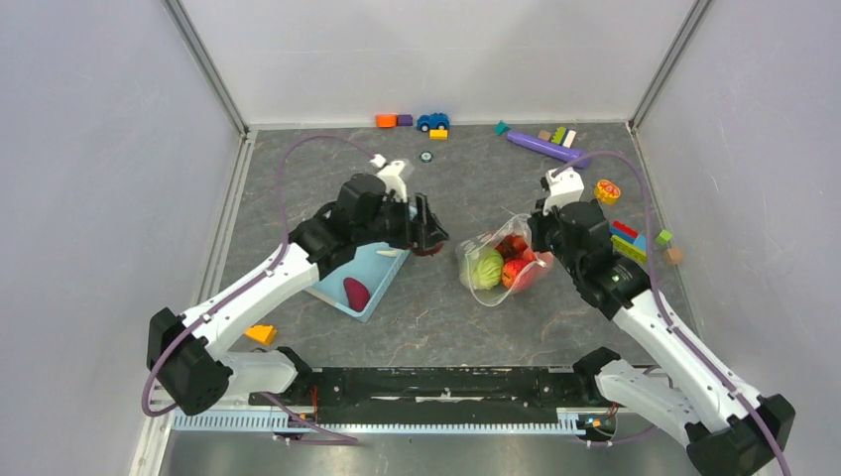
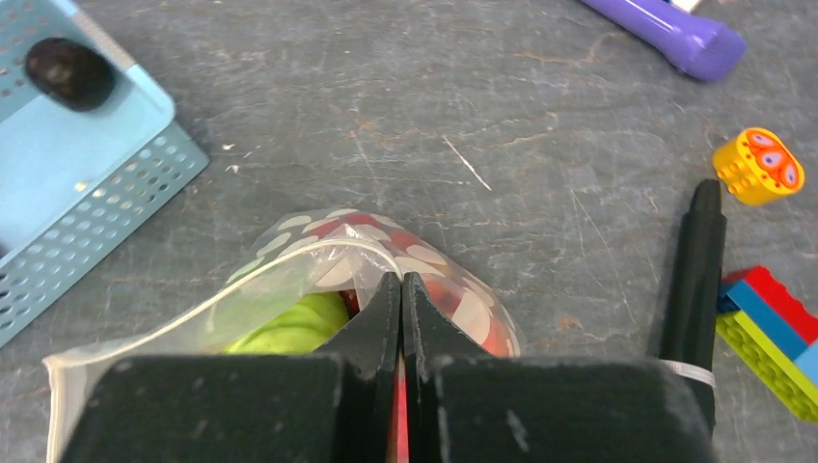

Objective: Place the food in the zip-top bag and seal the zipper
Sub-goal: Place the fake fruit in the zipper food storage bag.

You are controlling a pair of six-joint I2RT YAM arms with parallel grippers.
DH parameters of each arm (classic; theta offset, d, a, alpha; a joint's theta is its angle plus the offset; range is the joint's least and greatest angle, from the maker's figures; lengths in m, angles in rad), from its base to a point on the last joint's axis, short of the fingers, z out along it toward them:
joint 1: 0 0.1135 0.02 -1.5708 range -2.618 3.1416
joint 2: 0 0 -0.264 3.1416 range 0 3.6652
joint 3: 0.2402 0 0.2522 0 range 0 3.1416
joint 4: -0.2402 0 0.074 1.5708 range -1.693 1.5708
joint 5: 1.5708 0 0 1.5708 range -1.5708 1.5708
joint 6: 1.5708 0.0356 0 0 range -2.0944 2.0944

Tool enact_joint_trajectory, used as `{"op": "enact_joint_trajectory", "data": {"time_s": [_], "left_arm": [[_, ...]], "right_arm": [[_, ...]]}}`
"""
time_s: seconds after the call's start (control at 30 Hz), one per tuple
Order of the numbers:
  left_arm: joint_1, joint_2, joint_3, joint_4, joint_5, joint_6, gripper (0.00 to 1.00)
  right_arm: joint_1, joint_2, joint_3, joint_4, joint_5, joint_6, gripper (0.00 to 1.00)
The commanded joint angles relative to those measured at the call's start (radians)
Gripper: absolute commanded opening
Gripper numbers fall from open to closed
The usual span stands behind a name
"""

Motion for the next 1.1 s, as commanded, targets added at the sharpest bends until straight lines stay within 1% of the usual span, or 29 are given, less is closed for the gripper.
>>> {"op": "enact_joint_trajectory", "data": {"time_s": [0.0, 0.17, 0.23, 0.3, 0.4, 0.47, 0.57, 0.8, 0.97, 1.07], "left_arm": [[-0.133, -0.014, 0.09, 0.11, 0.147, 0.144, 0.27], [-0.218, 0.054, 0.159, 0.151, 0.184, 0.2, 0.28], [-0.241, 0.088, 0.183, 0.171, 0.227, 0.213, 0.28], [-0.266, 0.127, 0.211, 0.185, 0.242, 0.226, 0.3], [-0.29, 0.187, 0.248, 0.181, 0.238, 0.268, 0.33], [-0.307, 0.214, 0.251, 0.199, 0.246, 0.313, 0.35], [-0.328, 0.261, 0.275, 0.185, 0.25, 0.375, 0.35], [-0.335, 0.376, 0.35, 0.123, 0.188, 0.425, 0.35], [-0.334, 0.453, 0.412, 0.056, 0.034, 0.422, 0.3], [-0.334, 0.479, 0.425, 0.037, -0.015, 0.413, 0.29]], "right_arm": [[0.001, 0.078, 0.103, -0.092, 0.148, 0.087, 0.0], [0.002, 0.11, 0.135, -0.122, 0.166, 0.113, 0.0], [0.001, 0.105, 0.144, -0.127, 0.176, 0.112, 0.0], [0.001, 0.093, 0.148, -0.125, 0.172, 0.107, 0.0], [0.002, 0.067, 0.142, -0.099, 0.118, 0.085, 0.0], [0.002, 0.053, 0.132, -0.078, 0.055, 0.07, 0.0], [0.002, 0.032, 0.122, -0.049, -0.034, 0.052, 0.0], [0.001, -0.009, 0.116, -0.012, -0.172, 0.026, 0.0], [0.002, -0.021, 0.113, -0.007, -0.274, 0.009, 0.0], [0.002, -0.032, 0.112, -0.008, -0.296, 0.006, 0.0]]}}
